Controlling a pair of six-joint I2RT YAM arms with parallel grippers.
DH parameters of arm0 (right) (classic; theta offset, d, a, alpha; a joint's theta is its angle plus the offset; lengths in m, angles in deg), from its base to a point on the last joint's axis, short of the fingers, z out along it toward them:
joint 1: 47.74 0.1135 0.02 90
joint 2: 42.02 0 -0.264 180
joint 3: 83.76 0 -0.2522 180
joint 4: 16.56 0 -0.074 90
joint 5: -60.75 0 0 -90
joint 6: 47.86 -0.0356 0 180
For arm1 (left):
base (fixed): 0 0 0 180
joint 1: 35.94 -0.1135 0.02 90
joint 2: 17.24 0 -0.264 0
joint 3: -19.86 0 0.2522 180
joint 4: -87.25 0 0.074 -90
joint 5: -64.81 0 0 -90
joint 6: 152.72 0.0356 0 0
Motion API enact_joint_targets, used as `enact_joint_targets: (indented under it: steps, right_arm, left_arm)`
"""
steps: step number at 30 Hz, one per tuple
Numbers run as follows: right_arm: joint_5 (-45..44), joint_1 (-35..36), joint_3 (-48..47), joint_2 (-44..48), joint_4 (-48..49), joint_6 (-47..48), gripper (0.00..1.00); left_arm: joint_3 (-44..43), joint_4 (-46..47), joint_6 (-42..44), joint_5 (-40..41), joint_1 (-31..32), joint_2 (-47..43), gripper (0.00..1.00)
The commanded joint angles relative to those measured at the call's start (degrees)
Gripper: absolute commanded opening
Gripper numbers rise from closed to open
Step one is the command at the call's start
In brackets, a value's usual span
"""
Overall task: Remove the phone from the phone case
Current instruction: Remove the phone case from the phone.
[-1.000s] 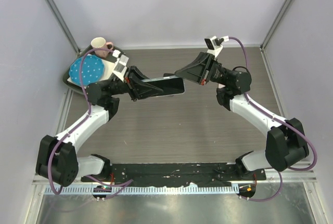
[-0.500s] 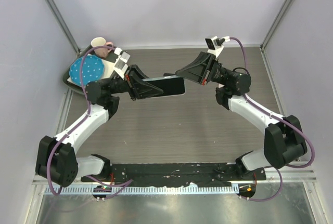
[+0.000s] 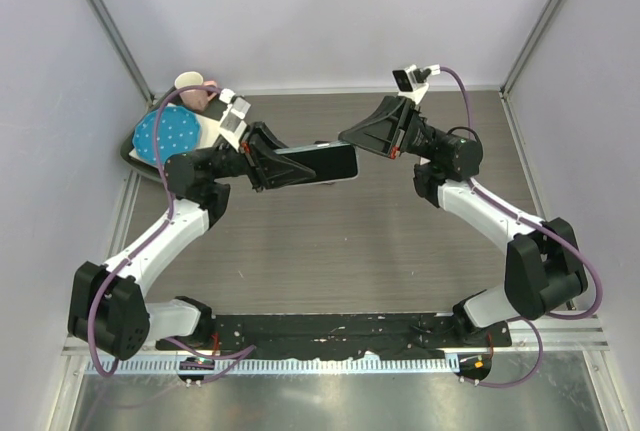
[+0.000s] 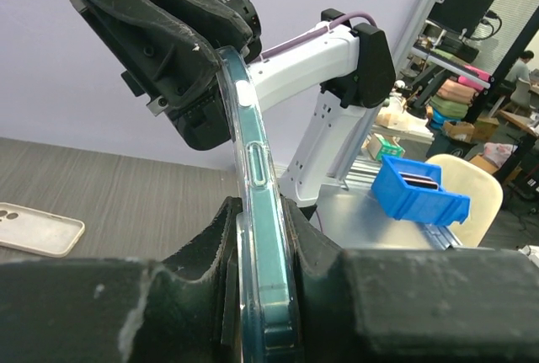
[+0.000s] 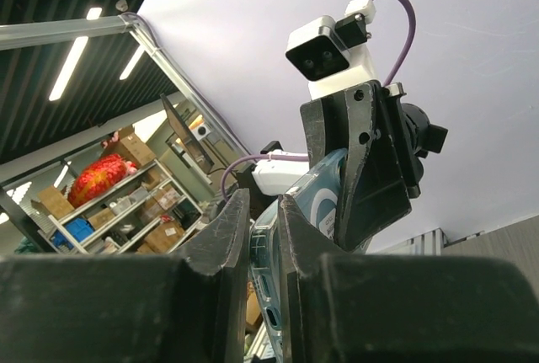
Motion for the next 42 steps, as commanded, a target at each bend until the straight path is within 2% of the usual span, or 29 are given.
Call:
enact_joint_targets:
  steps: [1, 13, 17, 21, 27, 30, 33, 38, 41, 42]
  right_arm:
    - [-3.9, 0.1, 0.1, -3.8, -8.3, -1.4, 0.01]
    - [-3.8, 0.2, 1.1, -1.6, -14.1, 1.4, 0.01]
    - [-1.6, 0.6, 0.9, -0.7, -18.4, 8.8, 0.01]
    - [4.0, 1.9, -0.5, 0.7, -25.0, 22.6, 0.01]
    - [7.3, 1.9, -1.4, 3.0, -31.2, 31.5, 0.01]
    - [9.8, 1.9, -2.3, 3.4, -33.2, 35.6, 0.11]
    - [11.7, 1.9, -2.7, 3.9, -37.1, 40.0, 0.3]
    - [14.1, 2.0, -2.3, 4.3, -39.9, 45.1, 0.35]
    - [14.7, 2.2, -3.2, 4.8, -47.3, 50.2, 0.39]
    - [14.8, 2.2, -4.1, 5.0, -52.9, 55.0, 0.4]
  left_arm:
    - [-4.8, 20.3, 1.5, -12.0, 6.0, -3.9, 0.0]
    - [-3.7, 20.1, 5.0, -12.5, 6.0, -3.1, 0.0]
    - [-4.0, 19.5, 4.4, -9.9, 5.3, -3.4, 0.0]
    - [-5.0, 17.8, 2.9, -5.4, 3.0, -3.1, 0.0]
    - [-4.3, 15.8, 1.8, -1.5, 1.4, -3.5, 0.0]
    - [-3.9, 15.4, 0.7, 0.2, 0.3, -3.7, 0.0]
    - [-4.0, 15.5, 0.2, 0.7, 0.1, -3.8, 0.0]
    - [-4.1, 15.7, -0.1, 1.5, -0.5, -3.7, 0.0]
    - [-4.3, 16.0, -0.5, 2.0, -1.0, -3.5, 0.0]
    - [-4.3, 16.0, -0.5, 2.1, -1.1, -3.4, 0.0]
